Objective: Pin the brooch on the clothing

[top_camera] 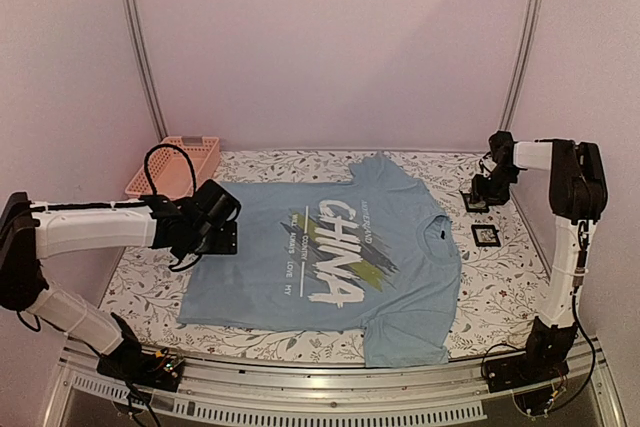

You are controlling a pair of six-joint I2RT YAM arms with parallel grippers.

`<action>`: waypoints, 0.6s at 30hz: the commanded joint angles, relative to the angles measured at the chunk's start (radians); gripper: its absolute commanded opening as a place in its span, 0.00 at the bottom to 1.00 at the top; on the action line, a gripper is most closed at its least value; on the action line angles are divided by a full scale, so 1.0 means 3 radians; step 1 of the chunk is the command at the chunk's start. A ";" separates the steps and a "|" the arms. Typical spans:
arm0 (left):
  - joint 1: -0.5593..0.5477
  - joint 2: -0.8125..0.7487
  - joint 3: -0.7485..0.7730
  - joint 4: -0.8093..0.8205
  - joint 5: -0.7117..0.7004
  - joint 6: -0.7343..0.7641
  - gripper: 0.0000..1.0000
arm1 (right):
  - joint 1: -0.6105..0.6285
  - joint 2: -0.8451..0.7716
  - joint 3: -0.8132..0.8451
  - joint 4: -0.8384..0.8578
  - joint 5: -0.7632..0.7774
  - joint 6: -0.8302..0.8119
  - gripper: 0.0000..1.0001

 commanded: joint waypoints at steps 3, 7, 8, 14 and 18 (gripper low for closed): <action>-0.0038 0.0081 0.0069 0.0043 0.0010 0.0074 0.87 | 0.0050 0.0142 0.0104 0.0005 0.0112 -0.0152 0.53; -0.0038 0.0100 0.0073 0.0042 0.0007 0.0096 0.87 | 0.0081 0.0134 0.0093 0.0020 0.0115 -0.0158 0.54; -0.0038 0.0109 0.0078 0.0046 0.0007 0.0097 0.87 | 0.0087 0.0131 0.0093 0.0021 0.0113 -0.0161 0.54; -0.0038 0.0176 0.0113 0.0054 0.0022 0.0137 0.87 | 0.0112 0.0086 0.0097 0.0013 0.0454 -0.0283 0.57; -0.0038 0.0212 0.0134 0.0057 0.0032 0.0153 0.87 | 0.0122 0.0143 0.0118 -0.0030 0.0583 -0.0281 0.60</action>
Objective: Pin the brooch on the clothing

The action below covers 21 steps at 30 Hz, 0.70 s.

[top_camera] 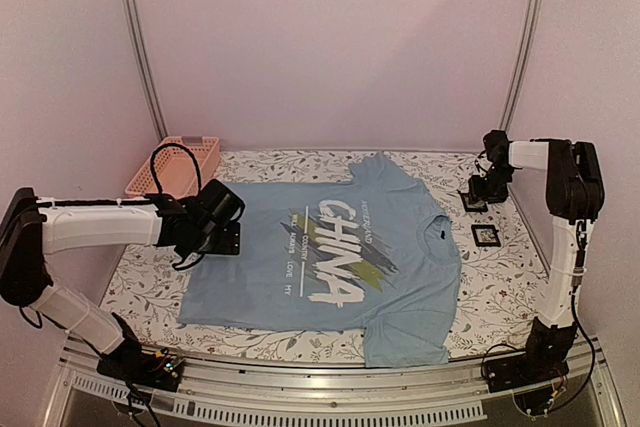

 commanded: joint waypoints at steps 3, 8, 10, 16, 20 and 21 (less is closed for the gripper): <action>-0.0040 0.0057 0.0061 0.0045 0.0017 0.0035 0.87 | 0.0053 0.0113 0.0072 -0.0034 0.0343 -0.0082 0.58; -0.0038 0.0079 0.0044 0.0052 0.0025 0.0041 0.87 | 0.0054 0.0136 0.0097 -0.0029 0.0320 -0.0099 0.49; -0.0041 0.0088 0.0044 0.0050 0.0020 0.0045 0.87 | 0.0056 0.0148 0.0107 -0.0034 0.0257 -0.0099 0.48; -0.0040 0.0094 0.0028 0.0047 0.0022 0.0036 0.87 | 0.0056 0.0164 0.0111 -0.0049 0.0215 -0.0084 0.49; -0.0038 0.0090 0.0005 0.0049 0.0032 0.0019 0.87 | 0.0055 0.0165 0.0108 -0.0060 0.0282 -0.0089 0.45; -0.0038 0.0086 -0.0001 0.0051 0.0037 0.0014 0.87 | 0.0054 0.0158 0.0108 -0.0060 0.0292 -0.0080 0.44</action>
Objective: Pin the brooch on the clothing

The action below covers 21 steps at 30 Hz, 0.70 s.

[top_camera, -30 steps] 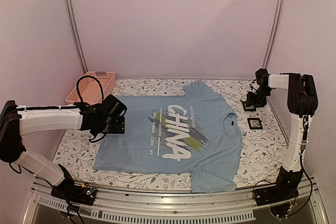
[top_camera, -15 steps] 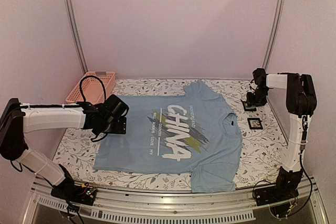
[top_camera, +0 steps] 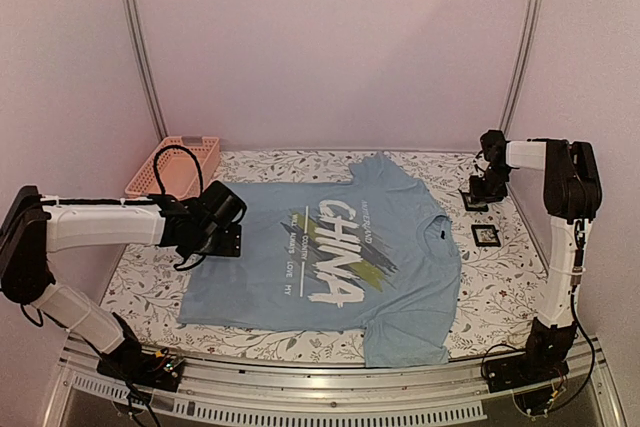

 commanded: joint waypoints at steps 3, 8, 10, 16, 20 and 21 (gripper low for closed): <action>-0.0040 0.0007 -0.0014 0.0043 0.0007 0.0009 0.87 | 0.0006 0.0055 0.0050 -0.0046 0.0056 -0.0001 0.42; -0.0039 0.0012 0.0002 0.0057 -0.0013 0.0029 0.87 | 0.0005 -0.0076 -0.0001 -0.0014 0.0008 0.0010 0.41; -0.0038 0.0016 0.0012 0.0056 -0.0013 0.0040 0.87 | 0.0007 -0.0131 -0.0032 0.0003 -0.0014 0.0019 0.41; -0.0038 0.0025 0.0012 0.0059 -0.0017 0.0045 0.87 | 0.0003 -0.0220 -0.0070 0.0005 -0.0129 0.0036 0.39; -0.0039 0.0027 0.0001 0.0059 -0.0016 0.0046 0.87 | 0.0003 -0.0242 -0.0078 0.0009 -0.0161 0.0052 0.39; -0.0038 0.0025 0.0002 0.0059 -0.0018 0.0052 0.87 | 0.0006 -0.0238 -0.0078 0.0008 -0.0155 0.0055 0.39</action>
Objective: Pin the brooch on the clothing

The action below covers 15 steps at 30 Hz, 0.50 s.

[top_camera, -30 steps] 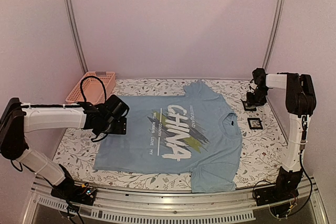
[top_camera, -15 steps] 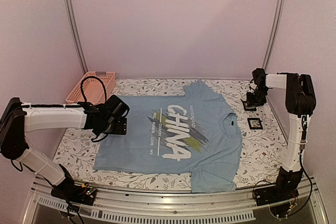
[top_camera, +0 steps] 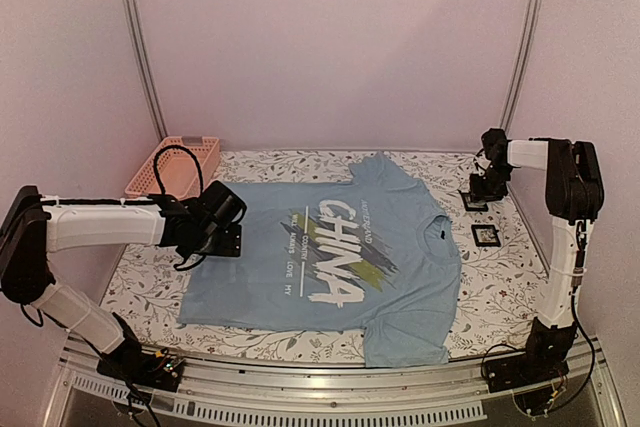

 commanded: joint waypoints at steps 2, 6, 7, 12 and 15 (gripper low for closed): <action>-0.0040 0.0028 0.0003 0.0054 -0.0027 0.0054 0.87 | 0.0005 -0.0167 -0.0053 0.0004 -0.0054 0.0039 0.39; -0.0038 0.0028 0.0003 0.0054 -0.0032 0.0052 0.87 | 0.0005 -0.0188 -0.0073 0.0004 -0.0041 0.0053 0.39; -0.0039 0.0026 0.0005 0.0057 -0.0037 0.0052 0.87 | 0.0005 -0.0201 -0.0079 0.0004 -0.0035 0.0054 0.39; -0.0039 0.0017 0.0013 0.0065 -0.0038 0.0065 0.87 | 0.0005 -0.0293 -0.0100 0.0004 -0.0008 0.0054 0.39; -0.0038 0.0006 0.0025 0.0077 -0.0038 0.0090 0.87 | 0.0004 -0.0357 -0.0107 -0.0004 -0.0011 0.0054 0.39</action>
